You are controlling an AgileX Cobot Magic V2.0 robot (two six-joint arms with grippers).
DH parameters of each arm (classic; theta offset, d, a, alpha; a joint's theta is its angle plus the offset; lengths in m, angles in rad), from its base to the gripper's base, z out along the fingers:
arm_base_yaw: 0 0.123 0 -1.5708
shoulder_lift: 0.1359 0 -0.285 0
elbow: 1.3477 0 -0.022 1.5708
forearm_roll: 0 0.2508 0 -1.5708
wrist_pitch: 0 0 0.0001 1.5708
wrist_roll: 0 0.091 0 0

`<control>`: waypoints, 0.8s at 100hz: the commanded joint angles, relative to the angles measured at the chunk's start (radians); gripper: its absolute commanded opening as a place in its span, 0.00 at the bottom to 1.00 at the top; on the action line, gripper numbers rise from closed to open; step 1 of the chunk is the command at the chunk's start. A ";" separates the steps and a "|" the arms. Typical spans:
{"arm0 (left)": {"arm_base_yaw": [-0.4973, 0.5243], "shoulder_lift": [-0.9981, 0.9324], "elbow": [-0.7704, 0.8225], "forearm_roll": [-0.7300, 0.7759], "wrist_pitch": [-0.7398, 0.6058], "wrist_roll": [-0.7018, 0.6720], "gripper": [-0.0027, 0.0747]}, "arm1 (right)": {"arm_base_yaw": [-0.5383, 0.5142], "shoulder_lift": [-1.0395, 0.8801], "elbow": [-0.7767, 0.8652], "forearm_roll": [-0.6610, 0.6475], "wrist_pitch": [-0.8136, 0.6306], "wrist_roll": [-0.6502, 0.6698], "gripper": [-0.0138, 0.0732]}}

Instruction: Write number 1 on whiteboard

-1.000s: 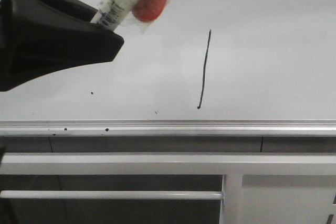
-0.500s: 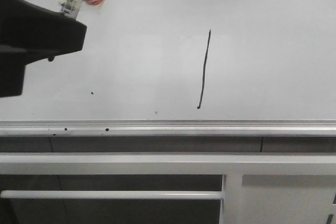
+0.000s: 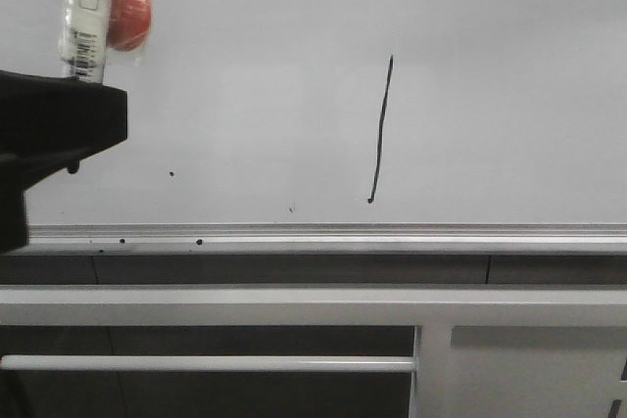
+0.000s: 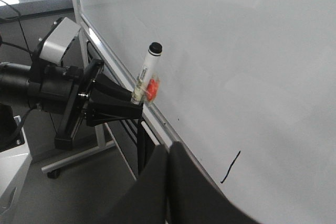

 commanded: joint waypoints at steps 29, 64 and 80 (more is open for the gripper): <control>-0.073 0.284 -0.019 0.016 -0.391 -0.300 0.01 | -0.006 -0.002 0.063 -0.039 -0.105 0.029 0.09; -0.073 0.370 -0.019 -0.036 -0.396 -0.379 0.01 | -0.006 -0.002 0.162 -0.140 -0.188 0.059 0.09; -0.069 0.370 -0.021 -0.052 -0.396 -0.379 0.01 | -0.008 -0.002 0.188 -0.279 -0.195 0.223 0.09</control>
